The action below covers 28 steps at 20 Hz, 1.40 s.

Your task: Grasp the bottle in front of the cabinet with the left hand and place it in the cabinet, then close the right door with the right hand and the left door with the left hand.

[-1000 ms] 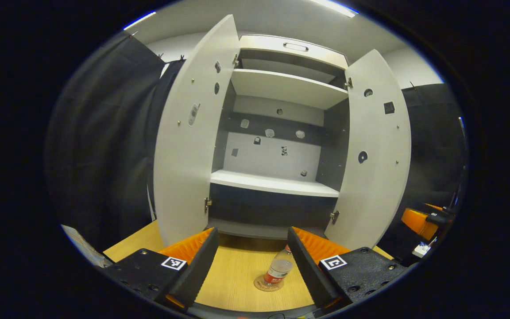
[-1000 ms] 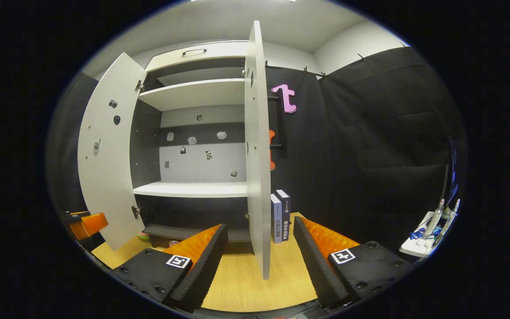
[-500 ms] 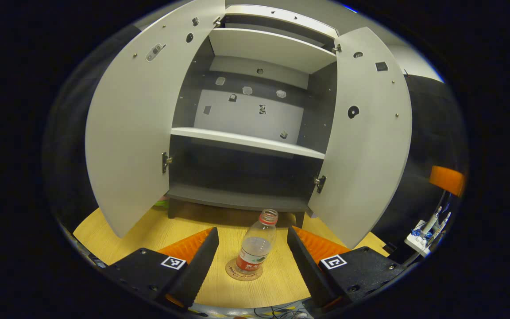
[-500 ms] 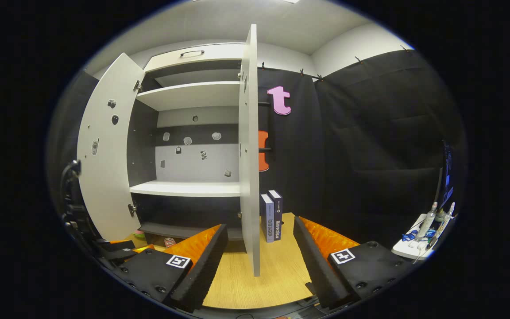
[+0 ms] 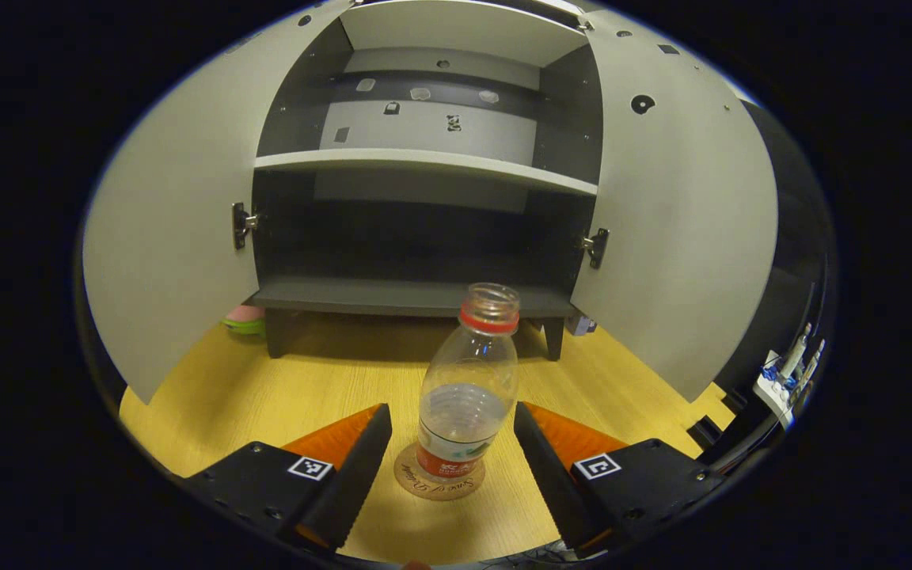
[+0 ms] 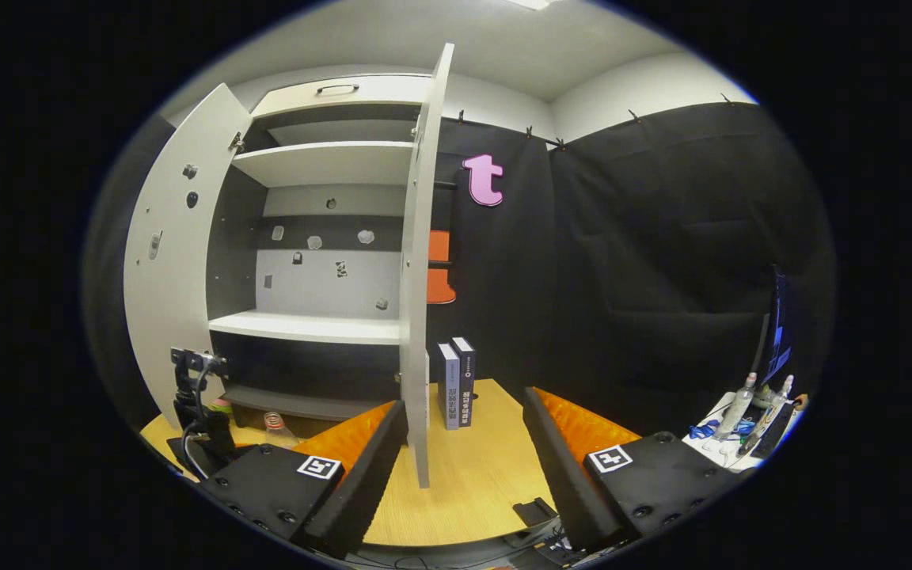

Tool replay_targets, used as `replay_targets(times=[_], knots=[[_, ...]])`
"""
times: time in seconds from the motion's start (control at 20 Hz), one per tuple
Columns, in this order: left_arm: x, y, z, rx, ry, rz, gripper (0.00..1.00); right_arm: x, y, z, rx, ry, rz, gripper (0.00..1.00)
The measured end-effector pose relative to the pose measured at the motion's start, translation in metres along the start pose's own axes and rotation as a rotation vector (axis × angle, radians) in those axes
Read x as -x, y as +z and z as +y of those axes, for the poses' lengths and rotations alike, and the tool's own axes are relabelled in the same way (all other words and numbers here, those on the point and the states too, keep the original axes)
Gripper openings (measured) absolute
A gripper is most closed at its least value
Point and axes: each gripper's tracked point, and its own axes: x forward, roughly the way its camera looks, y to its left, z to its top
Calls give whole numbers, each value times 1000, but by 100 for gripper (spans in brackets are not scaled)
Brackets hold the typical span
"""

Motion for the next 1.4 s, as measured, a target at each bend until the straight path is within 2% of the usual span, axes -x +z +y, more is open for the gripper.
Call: replay_targets(times=[0.05, 0.1, 0.35, 0.45, 0.55, 0.75, 0.9, 0.95, 1.15, 1.2, 1.4], knots=[[-6, -5, 1, -4, 1, 11, 95, 0, -2, -2, 4, -7, 5, 89], [-12, -10, 0, -5, -6, 23, 95, 0, -4, -4, 9, -15, 11, 98], [-31, -26, -7, -21, -36, 83, 94, 2, -15, -14, 39, -55, 42, 100], [-31, -18, -6, -43, -31, 67, 81, 3, -17, -16, 42, -62, 49, 100], [-25, -7, -6, -64, -39, 57, 77, 1, -15, -16, 38, -63, 48, 100], [-6, 36, -7, -28, -74, 17, 77, -4, -9, -5, 24, -36, 37, 100], [11, 88, -2, -11, -92, -42, 77, -7, -11, 7, 17, -10, 40, 99], [17, 106, 0, -11, -90, -69, 77, -8, -10, 10, 13, -1, 39, 94], [38, 172, 10, 1, -85, -157, 77, -14, -7, 19, 3, 21, 33, 94], [41, 188, 12, 7, -83, -178, 76, -15, -5, 20, 3, 25, 29, 99], [47, 240, 26, 18, -69, -229, 77, -20, 2, 20, -1, 29, 11, 99]])
